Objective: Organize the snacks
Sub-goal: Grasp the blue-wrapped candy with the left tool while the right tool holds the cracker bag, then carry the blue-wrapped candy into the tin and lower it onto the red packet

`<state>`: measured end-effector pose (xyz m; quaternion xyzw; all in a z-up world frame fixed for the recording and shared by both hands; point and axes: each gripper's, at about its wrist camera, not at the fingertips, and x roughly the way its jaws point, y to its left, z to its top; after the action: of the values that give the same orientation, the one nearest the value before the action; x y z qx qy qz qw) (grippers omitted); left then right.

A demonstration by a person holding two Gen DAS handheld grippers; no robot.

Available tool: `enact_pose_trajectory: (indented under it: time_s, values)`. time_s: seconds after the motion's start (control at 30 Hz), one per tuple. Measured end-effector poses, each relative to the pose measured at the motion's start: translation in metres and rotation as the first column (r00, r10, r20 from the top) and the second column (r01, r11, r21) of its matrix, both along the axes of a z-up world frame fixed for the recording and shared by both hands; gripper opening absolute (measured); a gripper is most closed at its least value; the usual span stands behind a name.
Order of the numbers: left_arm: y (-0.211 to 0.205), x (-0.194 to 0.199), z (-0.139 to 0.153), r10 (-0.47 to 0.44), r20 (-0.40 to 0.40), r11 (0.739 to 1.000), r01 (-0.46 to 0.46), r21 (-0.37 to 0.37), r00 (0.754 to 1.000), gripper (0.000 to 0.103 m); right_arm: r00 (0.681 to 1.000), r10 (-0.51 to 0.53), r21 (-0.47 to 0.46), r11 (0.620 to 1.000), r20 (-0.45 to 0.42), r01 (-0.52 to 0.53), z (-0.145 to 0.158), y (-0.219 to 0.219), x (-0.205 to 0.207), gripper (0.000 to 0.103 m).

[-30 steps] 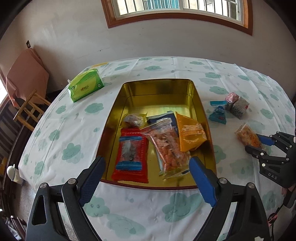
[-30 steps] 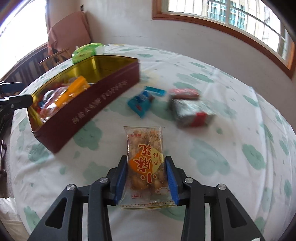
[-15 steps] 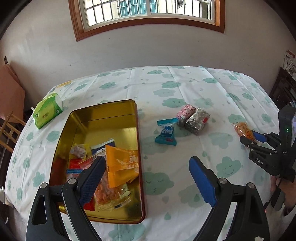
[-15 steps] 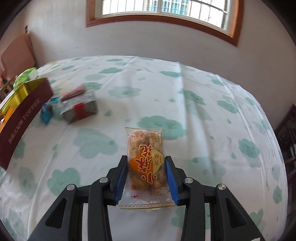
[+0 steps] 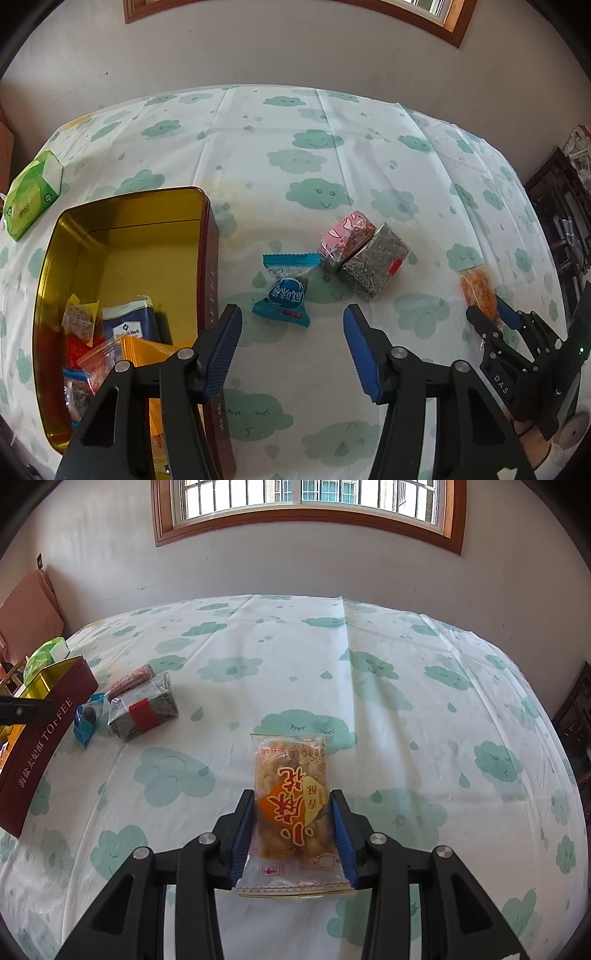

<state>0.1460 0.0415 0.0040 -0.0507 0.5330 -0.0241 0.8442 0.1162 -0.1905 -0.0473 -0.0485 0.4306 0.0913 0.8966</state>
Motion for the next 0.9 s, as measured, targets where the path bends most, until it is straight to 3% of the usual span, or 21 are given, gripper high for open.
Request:
enact_pose_trajectory:
  time_s: [0.17,0.4,0.6,0.67,0.9]
  values:
    - [0.001,0.019,-0.011,-0.005,-0.048,1.000,0.004,-0.024,0.999,0.044,1.000,0.000,0.002,1.000,-0.001,0.000,-0.001,0.000,0.001,0.042]
    - [-0.001,0.032,-0.029,-0.006,-0.083,1.000,0.005,-0.013,0.997,0.040,1.000,0.000,0.003,1.000,-0.001,0.000,0.000,0.001,0.002,0.042]
    - [-0.003,0.038,-0.032,-0.016,-0.069,1.000,0.017,0.016,0.998,0.034,1.000,0.000,0.004,1.000,-0.001,0.000,-0.001,0.000,0.002,0.042]
    - [-0.003,0.039,-0.032,-0.019,-0.060,1.000,0.020,0.018,0.998,0.023,1.000,0.000,0.003,1.000,-0.001,0.000,-0.001,0.001,0.002,0.042]
    - [-0.005,0.033,-0.030,-0.034,-0.060,0.999,0.035,0.010,0.998,0.022,1.000,0.000,0.004,1.000,-0.001,0.000,-0.001,0.001,0.002,0.042]
